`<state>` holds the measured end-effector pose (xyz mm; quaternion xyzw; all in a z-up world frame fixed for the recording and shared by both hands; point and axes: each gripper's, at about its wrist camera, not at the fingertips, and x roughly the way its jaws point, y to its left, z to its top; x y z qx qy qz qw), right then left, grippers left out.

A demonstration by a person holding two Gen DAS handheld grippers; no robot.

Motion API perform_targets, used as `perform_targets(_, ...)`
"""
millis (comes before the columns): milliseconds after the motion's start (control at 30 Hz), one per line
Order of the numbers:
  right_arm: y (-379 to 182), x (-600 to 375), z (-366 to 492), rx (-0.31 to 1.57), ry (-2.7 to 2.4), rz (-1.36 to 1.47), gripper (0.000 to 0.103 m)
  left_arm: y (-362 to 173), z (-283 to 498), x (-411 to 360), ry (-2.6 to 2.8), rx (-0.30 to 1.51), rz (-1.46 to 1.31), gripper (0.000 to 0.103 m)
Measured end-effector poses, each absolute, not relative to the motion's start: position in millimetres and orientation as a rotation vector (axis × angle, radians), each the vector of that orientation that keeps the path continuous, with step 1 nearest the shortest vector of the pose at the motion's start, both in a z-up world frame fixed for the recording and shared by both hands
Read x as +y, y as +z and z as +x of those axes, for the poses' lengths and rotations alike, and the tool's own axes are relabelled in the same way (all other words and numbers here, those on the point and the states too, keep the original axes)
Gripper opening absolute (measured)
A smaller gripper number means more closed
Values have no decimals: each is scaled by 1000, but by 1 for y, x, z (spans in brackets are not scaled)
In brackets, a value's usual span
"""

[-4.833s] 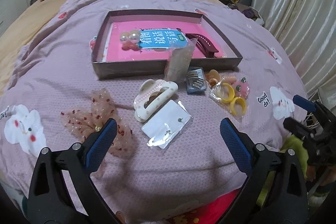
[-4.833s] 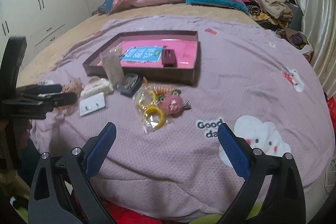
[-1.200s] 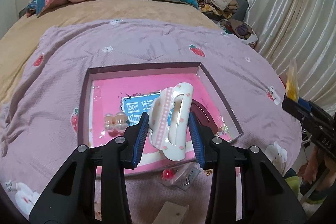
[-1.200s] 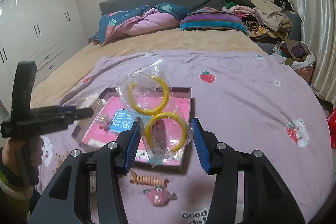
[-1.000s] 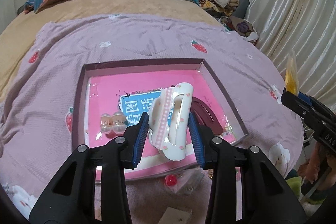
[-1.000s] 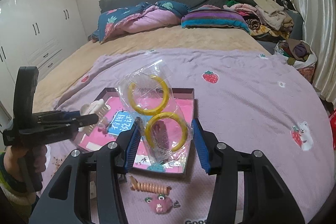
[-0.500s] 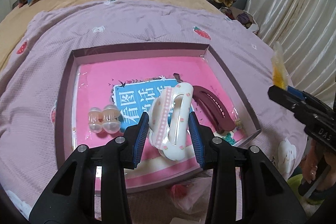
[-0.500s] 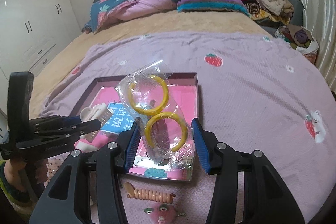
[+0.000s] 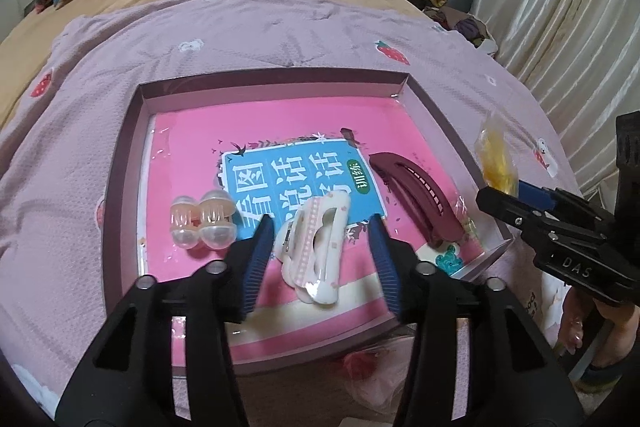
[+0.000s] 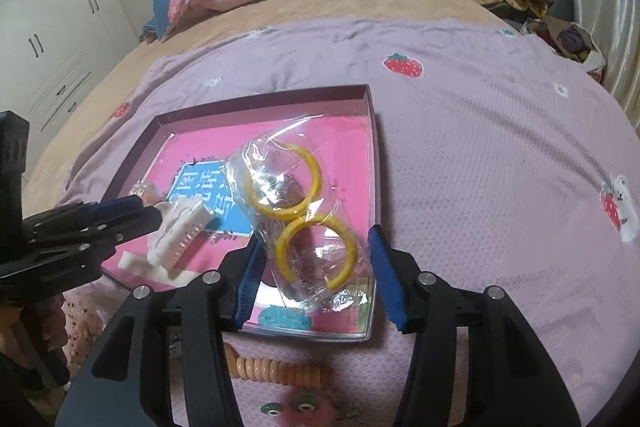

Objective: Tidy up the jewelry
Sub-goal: 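Lower the yellow bangle bag into the tray and open the right tool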

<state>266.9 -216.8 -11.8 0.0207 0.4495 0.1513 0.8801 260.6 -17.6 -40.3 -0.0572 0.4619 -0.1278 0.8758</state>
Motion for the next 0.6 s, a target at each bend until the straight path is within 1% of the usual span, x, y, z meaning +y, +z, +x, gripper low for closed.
perform_targets(67,-11,-219,265,935,315,58,67,-38,259,-16,-262,959,-120,44)
perform_targets(133,-7,-221,262,920,315,68,73,-36,257,-14,-256,955,-125,46)
perform_targets(167,-5,-222,259,913,312,70,76,-35,257,-13,-255,953,-130,49)
perform_targets(267,4,-227,252,891,301,73,80,-31,253,-10,-246,944,-139,53)
perform_targets(300,7,-228,249,883,297,74,81,-29,251,-9,-243,939,-142,57)
perform_targets(367,16,-232,241,853,285,68,86,-23,247,-6,-233,925,-147,62)
perform_targets(433,26,-236,233,820,269,58,89,-16,242,-5,-225,911,-155,66)
perform_targets(600,47,-246,212,760,246,42,92,5,229,-1,-208,868,-173,84)
